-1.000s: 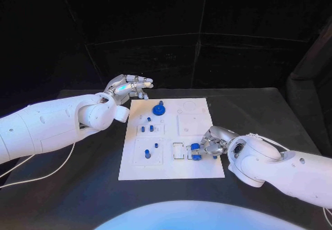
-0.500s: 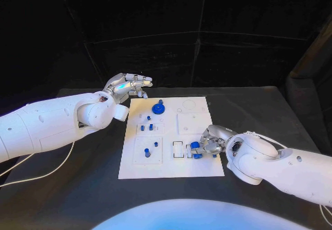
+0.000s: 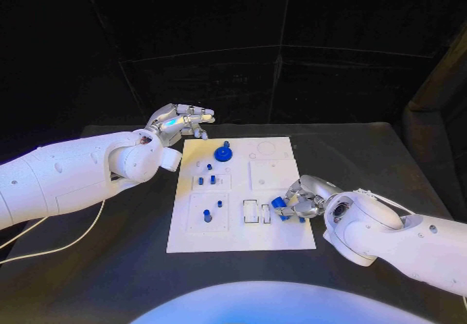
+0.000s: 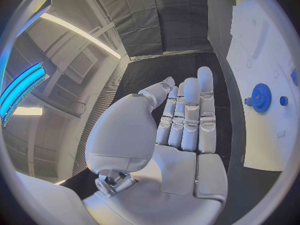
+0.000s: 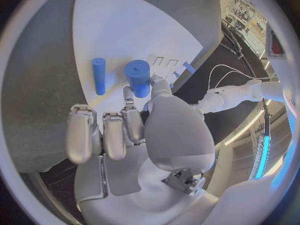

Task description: Assemble the parts on the task board

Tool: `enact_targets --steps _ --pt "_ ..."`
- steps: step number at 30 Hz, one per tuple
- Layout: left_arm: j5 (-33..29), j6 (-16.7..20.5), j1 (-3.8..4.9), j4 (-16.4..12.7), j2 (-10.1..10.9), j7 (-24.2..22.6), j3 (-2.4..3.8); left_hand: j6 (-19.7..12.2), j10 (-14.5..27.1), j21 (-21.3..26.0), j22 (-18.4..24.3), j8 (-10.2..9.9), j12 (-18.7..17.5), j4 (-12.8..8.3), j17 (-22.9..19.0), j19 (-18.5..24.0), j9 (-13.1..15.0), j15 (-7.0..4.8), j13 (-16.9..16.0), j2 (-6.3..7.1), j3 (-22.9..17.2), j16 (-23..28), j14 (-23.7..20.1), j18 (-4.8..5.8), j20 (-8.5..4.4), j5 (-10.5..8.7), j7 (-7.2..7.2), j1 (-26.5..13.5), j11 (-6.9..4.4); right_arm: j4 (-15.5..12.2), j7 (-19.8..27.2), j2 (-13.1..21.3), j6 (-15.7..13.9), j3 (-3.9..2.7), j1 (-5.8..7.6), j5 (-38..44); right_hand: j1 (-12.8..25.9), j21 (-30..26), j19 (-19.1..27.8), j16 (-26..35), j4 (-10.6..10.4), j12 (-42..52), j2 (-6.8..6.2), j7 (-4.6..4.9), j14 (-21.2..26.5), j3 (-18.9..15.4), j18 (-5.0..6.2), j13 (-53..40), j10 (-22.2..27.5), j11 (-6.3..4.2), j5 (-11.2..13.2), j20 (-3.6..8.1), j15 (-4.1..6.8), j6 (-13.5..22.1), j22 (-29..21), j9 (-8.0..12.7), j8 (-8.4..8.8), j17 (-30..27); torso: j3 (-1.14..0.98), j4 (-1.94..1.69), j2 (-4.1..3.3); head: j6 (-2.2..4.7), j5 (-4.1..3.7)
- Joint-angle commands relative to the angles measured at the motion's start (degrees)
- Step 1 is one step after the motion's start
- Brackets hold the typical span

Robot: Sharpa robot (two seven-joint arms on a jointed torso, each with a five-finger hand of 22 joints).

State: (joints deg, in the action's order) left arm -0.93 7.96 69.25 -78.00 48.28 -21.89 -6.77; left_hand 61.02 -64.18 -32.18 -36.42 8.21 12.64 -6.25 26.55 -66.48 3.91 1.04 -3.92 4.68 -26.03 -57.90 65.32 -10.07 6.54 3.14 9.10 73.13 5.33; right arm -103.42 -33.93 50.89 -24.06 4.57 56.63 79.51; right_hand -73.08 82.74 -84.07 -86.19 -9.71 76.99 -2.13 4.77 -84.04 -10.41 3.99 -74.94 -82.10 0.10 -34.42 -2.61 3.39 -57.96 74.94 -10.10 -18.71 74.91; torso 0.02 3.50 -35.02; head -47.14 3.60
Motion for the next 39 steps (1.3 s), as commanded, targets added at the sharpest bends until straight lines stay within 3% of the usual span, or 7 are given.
enact_targets --steps 1,9,24,29,39 --pt "-0.2 -0.7 0.09 -0.2 0.0 -0.2 0.05 0.0 0.3 0.3 0.1 -0.2 0.3 -0.2 -0.1 0.0 0.0 -0.10 0.0 -0.06 0.1 0.1 -0.5 -0.41 0.09 -0.17 0.23 0.7 0.24 -1.0 3.0 0.2 -6.4 -0.05 0.09 -3.7 0.0 0.3 -1.1 -0.3 0.1 0.0 0.78 0.01 -4.3 0.3 -1.08 -1.9 -0.4 0.03 -0.4 0.44 0.50 -0.4 1.0 -0.2 -0.26 6.2 0.04 -0.09 0.02 0.18 -0.11" --pt "-0.2 -0.7 0.09 -0.2 0.1 -0.2 0.05 0.0 0.3 0.3 0.1 -0.2 0.3 -0.3 -0.1 0.0 0.0 -0.11 0.0 -0.06 0.1 0.1 -0.5 -0.42 0.08 -0.17 0.23 0.7 0.24 -2.1 5.5 0.5 -11.0 -0.08 0.11 -5.9 0.1 0.5 -1.3 -0.6 0.0 0.2 0.95 -0.18 -4.4 0.4 -1.14 -2.2 -0.6 -0.12 -1.0 0.53 0.61 -1.0 1.3 -0.2 -0.44 6.7 0.04 -0.07 -0.02 0.33 0.01" --pt "-0.2 -0.9 0.10 -0.3 -0.1 -0.1 0.05 0.0 0.4 0.3 0.1 -0.2 0.4 -0.3 -0.1 0.0 0.0 -0.12 0.0 -0.06 0.1 0.1 -0.5 -0.42 0.08 -0.17 0.22 0.8 0.23 -0.7 2.8 -4.1 -1.0 -0.09 0.13 -9.2 2.0 0.5 -1.2 -0.5 -1.6 -0.3 1.36 -0.59 -4.4 0.0 -1.13 -2.0 -0.6 -0.43 0.2 0.77 0.87 -2.4 1.3 -0.4 -0.42 6.7 0.01 -0.08 -0.13 0.18 0.22" --pt "-0.2 -0.9 0.11 -0.4 -0.1 -0.1 0.05 0.0 0.4 0.3 0.1 -0.2 0.4 -0.3 -0.1 0.0 0.0 -0.12 0.0 -0.06 0.1 0.1 -0.5 -0.42 0.08 -0.17 0.22 0.8 0.23 -0.1 1.4 -5.4 0.3 -0.09 0.14 -9.4 2.5 0.5 -1.2 -0.5 -2.0 -0.4 1.35 -0.77 -4.4 -0.3 -1.13 -2.0 -0.7 -0.58 0.6 0.87 0.99 -2.9 1.2 -0.6 -0.54 6.7 0.02 -0.06 -0.12 0.03 0.41" --pt "-0.2 -0.9 0.12 -0.5 -0.1 -0.1 0.05 0.0 0.4 0.3 0.1 -0.2 0.4 -0.3 -0.1 0.0 0.0 -0.12 0.0 -0.06 0.1 0.1 -0.5 -0.42 0.08 -0.17 0.22 0.8 0.23 1.2 -0.9 -7.2 -0.9 -0.09 0.14 -7.6 3.5 0.4 -1.3 -0.6 -2.9 -1.2 1.24 -1.33 -4.4 -1.1 -1.14 -1.6 -0.5 -1.03 2.8 1.21 1.37 -4.3 1.3 -1.4 -1.08 6.9 0.01 -0.05 -0.10 -0.15 0.70"
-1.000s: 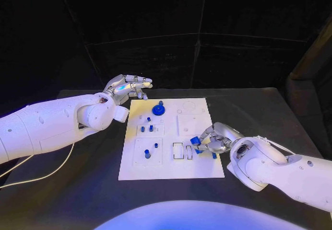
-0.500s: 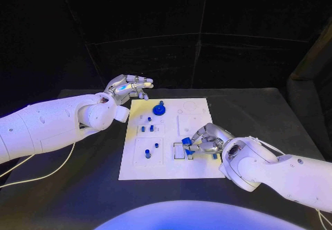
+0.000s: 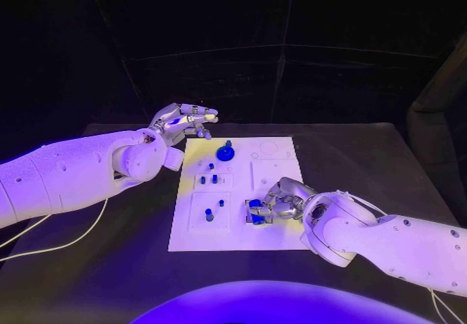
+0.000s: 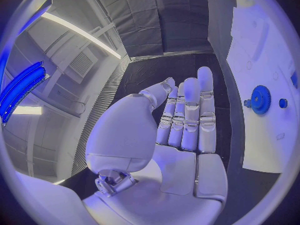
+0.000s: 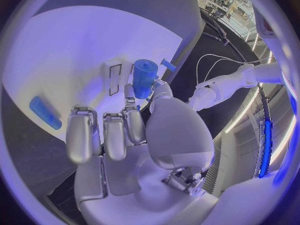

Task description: Assemble the parts on the task board

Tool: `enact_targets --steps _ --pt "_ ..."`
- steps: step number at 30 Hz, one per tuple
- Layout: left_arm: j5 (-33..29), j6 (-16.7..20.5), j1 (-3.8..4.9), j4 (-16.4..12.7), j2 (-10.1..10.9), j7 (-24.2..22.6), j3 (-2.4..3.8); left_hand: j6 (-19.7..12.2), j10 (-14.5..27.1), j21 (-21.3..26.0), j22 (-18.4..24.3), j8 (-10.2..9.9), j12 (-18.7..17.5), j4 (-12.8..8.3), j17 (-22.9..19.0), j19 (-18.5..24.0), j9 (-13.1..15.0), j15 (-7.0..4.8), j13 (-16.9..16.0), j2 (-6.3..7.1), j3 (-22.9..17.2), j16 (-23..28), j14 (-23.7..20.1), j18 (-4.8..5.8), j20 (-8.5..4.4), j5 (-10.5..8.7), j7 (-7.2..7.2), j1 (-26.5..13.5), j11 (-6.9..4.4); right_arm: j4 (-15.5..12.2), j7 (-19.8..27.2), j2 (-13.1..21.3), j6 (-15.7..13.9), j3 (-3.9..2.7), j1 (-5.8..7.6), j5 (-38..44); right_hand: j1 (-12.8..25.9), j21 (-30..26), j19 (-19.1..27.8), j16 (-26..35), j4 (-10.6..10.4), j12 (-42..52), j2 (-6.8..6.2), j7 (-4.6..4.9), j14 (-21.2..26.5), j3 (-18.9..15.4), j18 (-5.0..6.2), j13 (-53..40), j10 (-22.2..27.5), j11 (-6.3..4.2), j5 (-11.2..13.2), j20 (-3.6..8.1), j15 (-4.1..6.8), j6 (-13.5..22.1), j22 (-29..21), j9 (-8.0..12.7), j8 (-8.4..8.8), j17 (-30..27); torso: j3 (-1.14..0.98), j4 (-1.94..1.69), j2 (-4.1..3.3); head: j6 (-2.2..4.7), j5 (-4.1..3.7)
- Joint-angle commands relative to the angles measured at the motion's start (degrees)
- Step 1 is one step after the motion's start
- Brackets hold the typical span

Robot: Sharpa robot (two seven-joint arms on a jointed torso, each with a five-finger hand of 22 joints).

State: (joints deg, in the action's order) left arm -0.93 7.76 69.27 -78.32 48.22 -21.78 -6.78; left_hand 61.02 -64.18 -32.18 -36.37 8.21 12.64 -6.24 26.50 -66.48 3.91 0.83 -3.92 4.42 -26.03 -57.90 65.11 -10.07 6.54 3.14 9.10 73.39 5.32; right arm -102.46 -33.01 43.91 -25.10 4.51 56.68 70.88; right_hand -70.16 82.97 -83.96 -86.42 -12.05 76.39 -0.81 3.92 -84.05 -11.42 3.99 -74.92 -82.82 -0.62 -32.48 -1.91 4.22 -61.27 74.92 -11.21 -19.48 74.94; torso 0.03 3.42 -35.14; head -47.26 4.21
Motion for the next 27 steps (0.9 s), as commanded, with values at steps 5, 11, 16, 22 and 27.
enact_targets --steps 5,11,16,22,27 --pt "-0.2 -0.6 0.11 -0.2 0.0 -0.2 0.05 0.0 0.4 0.3 0.1 -0.2 0.4 -0.3 -0.1 0.0 0.0 0.09 0.0 0.19 0.1 0.1 -0.3 -0.41 0.08 -0.17 0.22 0.5 0.24 0.7 -2.1 -0.6 -1.2 -0.04 0.10 2.3 1.7 0.1 -1.3 -0.3 -1.4 -1.2 -0.10 -0.84 -4.4 -1.3 -1.12 -1.4 0.2 -0.62 7.0 0.81 0.81 -1.6 1.2 -1.1 -0.92 6.9 0.00 0.05 0.01 -0.05 0.16" --pt "-0.2 -0.7 0.11 -0.1 0.0 -0.2 0.05 0.0 0.4 0.3 0.1 -0.2 0.4 -0.3 -0.1 0.0 0.0 0.09 0.0 0.19 0.1 0.1 -0.3 -0.41 0.08 -0.17 0.22 0.5 0.24 1.1 -2.4 -1.2 -2.3 -0.05 0.10 3.7 5.1 -0.3 -1.2 -0.2 -4.4 -2.3 -1.49 -0.73 -4.4 -3.3 -1.03 -0.8 0.6 -0.50 23.1 0.84 0.77 -0.8 0.7 -2.0 -1.15 6.8 -0.03 0.09 -0.02 -0.04 0.21" --pt "-0.2 -0.7 0.11 -0.1 0.0 -0.2 0.05 0.0 0.4 0.3 0.1 -0.2 0.4 -0.3 -0.1 0.0 0.0 0.09 0.0 0.19 0.1 0.1 -0.3 -0.41 0.08 -0.17 0.22 0.5 0.24 1.5 -2.7 -1.3 -2.6 -0.05 0.10 4.3 10.7 -0.9 -0.8 0.0 -5.0 -7.0 -6.84 -0.05 -4.3 0.0 -0.85 2.8 3.0 0.10 28.5 0.39 0.25 1.2 -0.3 -2.4 -0.66 6.8 -0.01 0.07 0.01 -0.18 0.20" --pt "-0.2 -0.7 0.11 -0.1 0.0 -0.1 0.05 0.0 0.4 0.3 0.1 -0.2 0.4 -0.3 -0.1 0.0 0.0 0.09 0.0 0.19 0.1 0.1 -0.3 -0.41 0.08 -0.17 0.22 0.5 0.24 1.2 -1.3 -1.2 -2.6 -0.05 0.11 4.5 8.8 -1.0 -0.7 -0.1 -4.6 -7.7 -5.99 0.08 -4.4 2.2 -0.83 3.2 3.1 0.24 26.1 0.19 0.10 1.6 -0.3 -2.8 -0.78 7.0 -0.07 0.15 0.02 -0.38 0.21" --pt "-0.2 -0.8 0.11 -0.1 0.0 0.0 0.05 0.0 0.4 0.3 0.1 -0.2 0.4 -0.3 -0.1 0.0 0.0 0.09 0.0 0.19 0.1 0.1 -0.3 -0.41 0.08 -0.17 0.22 0.5 0.24 0.5 0.3 -0.8 -1.3 -0.05 0.10 4.8 0.3 -0.9 -0.9 -0.2 -0.3 -7.5 -4.28 -0.15 -4.4 4.0 -0.90 2.9 2.8 0.01 22.4 0.35 0.30 1.3 0.1 -3.5 -1.60 7.4 -0.06 0.10 0.00 -0.55 0.23"
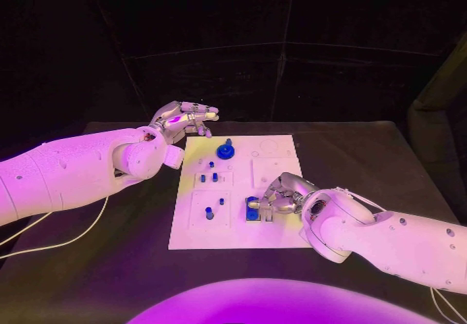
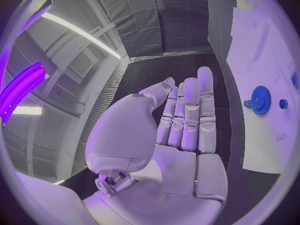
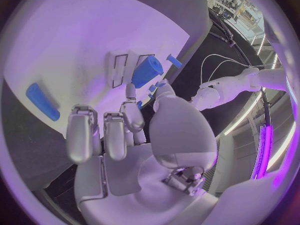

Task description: Assemble the parts on the task board

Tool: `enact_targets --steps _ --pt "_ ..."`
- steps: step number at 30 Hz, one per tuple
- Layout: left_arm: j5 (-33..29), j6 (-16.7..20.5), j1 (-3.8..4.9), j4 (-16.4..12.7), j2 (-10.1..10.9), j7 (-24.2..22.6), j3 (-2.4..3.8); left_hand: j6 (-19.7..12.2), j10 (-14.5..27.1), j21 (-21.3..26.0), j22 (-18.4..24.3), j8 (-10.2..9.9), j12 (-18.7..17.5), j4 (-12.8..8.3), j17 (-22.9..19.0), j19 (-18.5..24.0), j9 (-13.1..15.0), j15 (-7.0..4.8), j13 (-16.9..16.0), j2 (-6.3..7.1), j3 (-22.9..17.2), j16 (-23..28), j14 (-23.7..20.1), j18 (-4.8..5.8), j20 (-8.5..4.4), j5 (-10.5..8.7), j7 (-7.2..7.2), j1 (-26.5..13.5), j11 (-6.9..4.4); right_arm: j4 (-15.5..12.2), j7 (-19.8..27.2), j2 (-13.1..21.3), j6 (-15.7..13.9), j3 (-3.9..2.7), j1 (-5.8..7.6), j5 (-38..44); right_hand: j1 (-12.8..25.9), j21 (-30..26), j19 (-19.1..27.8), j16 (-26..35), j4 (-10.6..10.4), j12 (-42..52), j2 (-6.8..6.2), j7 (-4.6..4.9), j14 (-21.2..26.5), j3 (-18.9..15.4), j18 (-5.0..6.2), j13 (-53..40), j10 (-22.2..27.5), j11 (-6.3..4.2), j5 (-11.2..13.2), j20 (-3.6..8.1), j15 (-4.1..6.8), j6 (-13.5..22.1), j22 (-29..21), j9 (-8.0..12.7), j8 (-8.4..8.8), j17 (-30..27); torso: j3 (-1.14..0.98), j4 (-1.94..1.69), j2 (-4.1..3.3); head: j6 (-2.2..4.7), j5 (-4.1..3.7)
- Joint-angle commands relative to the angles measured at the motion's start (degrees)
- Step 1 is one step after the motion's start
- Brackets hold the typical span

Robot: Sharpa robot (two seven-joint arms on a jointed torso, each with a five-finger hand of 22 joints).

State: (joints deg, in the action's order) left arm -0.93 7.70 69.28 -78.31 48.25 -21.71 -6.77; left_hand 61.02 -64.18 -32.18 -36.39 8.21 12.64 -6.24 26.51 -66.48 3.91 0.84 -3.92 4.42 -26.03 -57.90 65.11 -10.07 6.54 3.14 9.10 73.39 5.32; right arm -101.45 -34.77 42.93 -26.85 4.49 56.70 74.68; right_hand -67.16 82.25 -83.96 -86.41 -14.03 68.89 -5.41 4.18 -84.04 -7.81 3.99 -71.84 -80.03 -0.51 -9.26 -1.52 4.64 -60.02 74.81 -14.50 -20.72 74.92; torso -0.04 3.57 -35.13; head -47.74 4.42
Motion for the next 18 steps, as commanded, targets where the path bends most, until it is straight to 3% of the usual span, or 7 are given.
enact_targets --steps 1,7,14,18 --pt "-0.2 -0.7 0.10 -0.1 0.0 -0.1 0.05 0.0 0.4 0.3 0.1 -0.2 0.3 -0.3 -0.1 0.0 0.0 0.09 0.0 0.19 0.1 0.1 -0.3 -0.42 0.08 -0.17 0.22 0.5 0.24 -0.7 2.4 0.2 0.8 -0.03 0.08 1.3 -3.8 -0.1 -0.9 -0.2 2.4 0.0 0.37 -0.42 -4.4 0.5 -0.91 -0.2 0.0 -0.12 -0.8 -0.03 -0.10 0.0 0.3 -0.3 -0.46 7.4 -0.02 -0.04 -0.02 -0.10 0.00" --pt "-0.2 -0.7 0.10 0.0 0.0 0.0 0.05 0.0 0.4 0.3 0.1 -0.2 0.3 -0.3 -0.1 0.0 0.0 0.09 0.0 0.19 0.1 0.1 -0.3 -0.42 0.08 -0.17 0.22 0.5 0.24 -1.1 3.0 0.4 2.2 -0.03 0.08 3.2 -7.8 0.2 -1.1 -0.3 6.0 0.5 0.78 -0.69 -4.5 0.7 -1.04 -0.7 -0.4 -0.36 2.4 0.11 0.06 -0.8 0.9 -1.1 -1.64 7.8 0.03 -0.01 0.00 -0.22 -0.02" --pt "-0.2 -0.7 0.10 0.1 -0.2 0.0 0.05 0.0 0.4 0.3 0.1 -0.2 0.3 -0.3 -0.1 0.0 0.0 0.09 0.0 0.19 0.1 0.1 -0.3 -0.42 0.08 -0.17 0.22 0.5 0.24 0.0 1.9 0.0 1.8 -0.03 0.09 4.8 -8.4 0.3 -1.2 -0.4 6.7 0.8 1.50 -0.91 -4.5 0.9 -1.09 -1.0 -0.7 -0.54 2.7 0.21 0.19 -1.1 1.2 -1.5 -2.25 7.9 -0.02 -0.21 -0.05 -0.23 -0.14" --pt "-0.2 -0.7 0.10 0.1 -0.2 0.0 0.05 0.0 0.4 0.3 0.1 -0.2 0.3 -0.3 -0.1 0.0 0.0 0.09 0.0 0.19 0.1 0.1 -0.3 -0.42 0.08 -0.17 0.22 0.5 0.24 0.6 1.8 -0.2 1.9 -0.04 0.09 5.3 -8.8 0.4 -1.3 -0.4 7.3 0.9 2.06 -1.10 -4.6 1.0 -1.12 -1.1 -0.8 -0.70 2.7 0.31 0.32 -1.3 1.3 -1.7 -2.64 8.1 0.05 -0.09 0.02 -0.39 0.04"
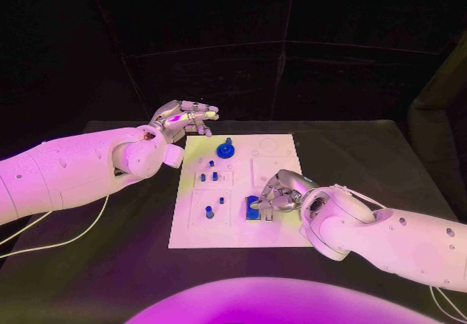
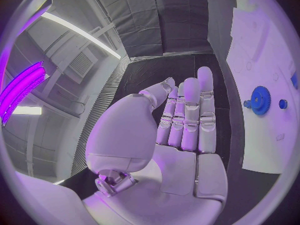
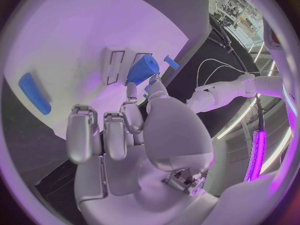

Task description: Assemble the parts on the task board

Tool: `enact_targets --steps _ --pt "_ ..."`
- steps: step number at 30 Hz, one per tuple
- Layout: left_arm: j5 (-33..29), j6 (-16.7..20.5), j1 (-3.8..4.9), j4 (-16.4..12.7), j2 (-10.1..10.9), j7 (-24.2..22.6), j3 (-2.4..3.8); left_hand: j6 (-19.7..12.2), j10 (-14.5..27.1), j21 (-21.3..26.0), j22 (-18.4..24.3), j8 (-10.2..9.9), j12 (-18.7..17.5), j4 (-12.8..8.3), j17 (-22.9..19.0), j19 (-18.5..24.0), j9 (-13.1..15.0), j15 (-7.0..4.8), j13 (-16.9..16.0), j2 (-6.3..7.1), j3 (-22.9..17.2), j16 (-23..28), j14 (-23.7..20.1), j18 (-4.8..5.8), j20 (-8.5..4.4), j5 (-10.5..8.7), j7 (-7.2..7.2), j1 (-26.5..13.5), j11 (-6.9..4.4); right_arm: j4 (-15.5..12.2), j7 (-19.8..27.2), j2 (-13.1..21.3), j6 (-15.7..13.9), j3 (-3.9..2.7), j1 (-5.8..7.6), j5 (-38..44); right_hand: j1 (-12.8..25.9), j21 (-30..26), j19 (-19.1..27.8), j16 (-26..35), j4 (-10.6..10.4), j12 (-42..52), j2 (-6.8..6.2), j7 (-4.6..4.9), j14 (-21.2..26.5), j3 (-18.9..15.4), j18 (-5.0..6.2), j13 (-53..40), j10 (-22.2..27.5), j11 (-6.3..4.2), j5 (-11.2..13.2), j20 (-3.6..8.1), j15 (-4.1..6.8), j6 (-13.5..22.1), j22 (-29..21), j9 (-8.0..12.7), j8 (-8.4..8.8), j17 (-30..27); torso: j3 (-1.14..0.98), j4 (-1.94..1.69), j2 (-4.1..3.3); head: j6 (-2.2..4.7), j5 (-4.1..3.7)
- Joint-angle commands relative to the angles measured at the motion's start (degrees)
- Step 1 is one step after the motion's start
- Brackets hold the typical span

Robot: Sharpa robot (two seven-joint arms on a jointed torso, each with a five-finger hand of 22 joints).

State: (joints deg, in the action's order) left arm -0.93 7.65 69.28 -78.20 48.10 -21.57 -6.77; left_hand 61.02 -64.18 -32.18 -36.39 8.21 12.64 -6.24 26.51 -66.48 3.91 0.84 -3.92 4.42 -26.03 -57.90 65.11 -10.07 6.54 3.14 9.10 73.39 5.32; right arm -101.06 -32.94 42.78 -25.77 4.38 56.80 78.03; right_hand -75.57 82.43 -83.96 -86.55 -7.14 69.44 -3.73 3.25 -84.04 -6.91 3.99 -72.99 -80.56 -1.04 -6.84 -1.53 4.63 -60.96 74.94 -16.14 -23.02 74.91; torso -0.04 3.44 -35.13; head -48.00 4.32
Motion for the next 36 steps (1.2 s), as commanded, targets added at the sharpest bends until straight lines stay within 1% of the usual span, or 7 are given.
enact_targets --steps 1,4,8,12,23,27,36 --pt "-0.2 -0.6 0.10 0.0 -0.1 -0.1 0.05 0.0 0.4 0.3 0.1 -0.2 0.4 -0.3 -0.1 0.0 0.0 0.09 0.0 0.19 0.1 0.1 -0.3 -0.42 0.08 -0.17 0.22 0.5 0.24 0.4 0.0 -0.1 0.9 0.08 -0.02 2.0 -0.6 0.3 -1.3 -0.3 0.6 0.3 0.50 -0.21 -4.6 0.1 -1.13 0.0 -0.3 -0.21 0.2 0.34 0.36 -0.4 1.3 -0.1 -0.41 8.1 0.03 0.04 0.03 -0.14 0.17" --pt "-0.2 -0.6 0.10 0.1 -0.1 -0.1 0.05 0.0 0.4 0.3 0.1 -0.2 0.4 -0.3 -0.1 0.0 0.0 0.09 0.0 0.19 0.1 0.1 -0.3 -0.42 0.08 -0.17 0.22 0.5 0.24 0.5 0.3 -0.3 1.2 0.08 -0.02 2.7 -1.2 0.3 -1.4 -0.3 1.2 0.4 0.86 -0.33 -4.6 0.2 -1.16 -0.1 -0.4 -0.33 0.3 0.44 0.46 -0.4 1.4 -0.3 -0.63 8.2 -0.01 0.21 0.02 -0.22 0.27" --pt "-0.2 -0.6 0.10 0.1 -0.1 -0.1 0.05 0.0 0.4 0.3 0.1 -0.2 0.4 -0.3 -0.1 0.0 0.0 0.09 0.0 0.19 0.1 0.1 -0.3 -0.42 0.08 -0.17 0.22 0.5 0.24 0.6 0.9 -0.4 2.0 0.08 -0.02 3.3 -2.0 0.4 -1.4 -0.4 2.0 0.5 1.19 -0.46 -4.6 0.4 -1.18 -0.2 -0.5 -0.45 0.8 0.55 0.57 -0.5 1.5 -0.4 -0.89 8.4 0.02 0.15 0.05 -0.32 0.18" --pt "-0.2 -0.6 0.10 0.1 0.0 -0.1 0.05 0.0 0.4 0.3 0.1 -0.2 0.4 -0.3 -0.1 0.0 0.0 0.09 0.0 0.19 0.1 0.1 -0.3 -0.42 0.08 -0.17 0.22 0.5 0.24 0.6 1.5 -0.4 2.2 0.08 -0.02 4.1 -3.1 0.5 -1.4 -0.4 3.2 0.5 1.61 -0.53 -4.6 0.7 -1.22 -0.3 -0.6 -0.53 2.9 0.66 0.67 -0.5 1.7 -0.6 -1.10 8.5 0.06 0.09 0.05 -0.42 0.12" --pt "-0.2 -0.7 0.10 0.1 0.0 -0.1 0.05 0.0 0.4 0.3 0.1 -0.2 0.4 -0.3 -0.1 0.0 0.0 0.09 0.0 0.19 0.1 0.1 -0.3 -0.42 0.08 -0.17 0.22 0.5 0.24 0.0 11.9 0.2 -3.6 0.08 -0.03 0.2 0.2 0.8 -1.7 -0.8 1.9 0.8 2.22 -0.32 -4.8 -0.3 -1.35 -0.7 -0.9 -0.34 2.6 0.56 0.50 -0.1 2.4 -0.7 -1.15 9.4 0.02 0.11 0.01 -0.28 0.15" --pt "-0.2 -0.7 0.09 0.1 0.1 0.0 0.05 0.0 0.4 0.3 0.1 -0.2 0.4 -0.3 -0.1 0.0 0.0 0.09 0.0 0.19 0.1 0.1 -0.3 -0.42 0.08 -0.17 0.22 0.5 0.24 -0.4 13.4 0.5 -2.1 0.08 -0.03 -0.6 -0.2 0.9 -1.7 -0.9 2.2 0.9 2.20 -0.47 -4.9 -0.3 -1.35 -0.8 -1.0 -0.45 2.1 0.58 0.57 -0.2 2.4 -0.8 -1.25 9.5 0.01 0.13 0.04 -0.33 0.24" --pt "-0.2 -0.7 0.09 0.0 0.1 0.1 0.05 0.0 0.4 0.3 0.1 -0.1 0.4 -0.5 -0.2 -0.1 0.0 0.08 0.0 0.10 0.2 0.0 -0.3 -0.41 0.05 -0.17 0.25 0.7 0.25 -0.3 10.8 0.8 2.7 0.08 -0.03 1.2 -2.3 0.8 -1.6 -0.8 4.1 0.6 2.15 -0.55 -4.8 0.1 -1.33 -0.7 -0.8 -0.56 2.8 0.68 0.67 -0.2 2.3 -0.8 -1.28 9.5 0.03 0.04 0.04 -0.43 0.28"
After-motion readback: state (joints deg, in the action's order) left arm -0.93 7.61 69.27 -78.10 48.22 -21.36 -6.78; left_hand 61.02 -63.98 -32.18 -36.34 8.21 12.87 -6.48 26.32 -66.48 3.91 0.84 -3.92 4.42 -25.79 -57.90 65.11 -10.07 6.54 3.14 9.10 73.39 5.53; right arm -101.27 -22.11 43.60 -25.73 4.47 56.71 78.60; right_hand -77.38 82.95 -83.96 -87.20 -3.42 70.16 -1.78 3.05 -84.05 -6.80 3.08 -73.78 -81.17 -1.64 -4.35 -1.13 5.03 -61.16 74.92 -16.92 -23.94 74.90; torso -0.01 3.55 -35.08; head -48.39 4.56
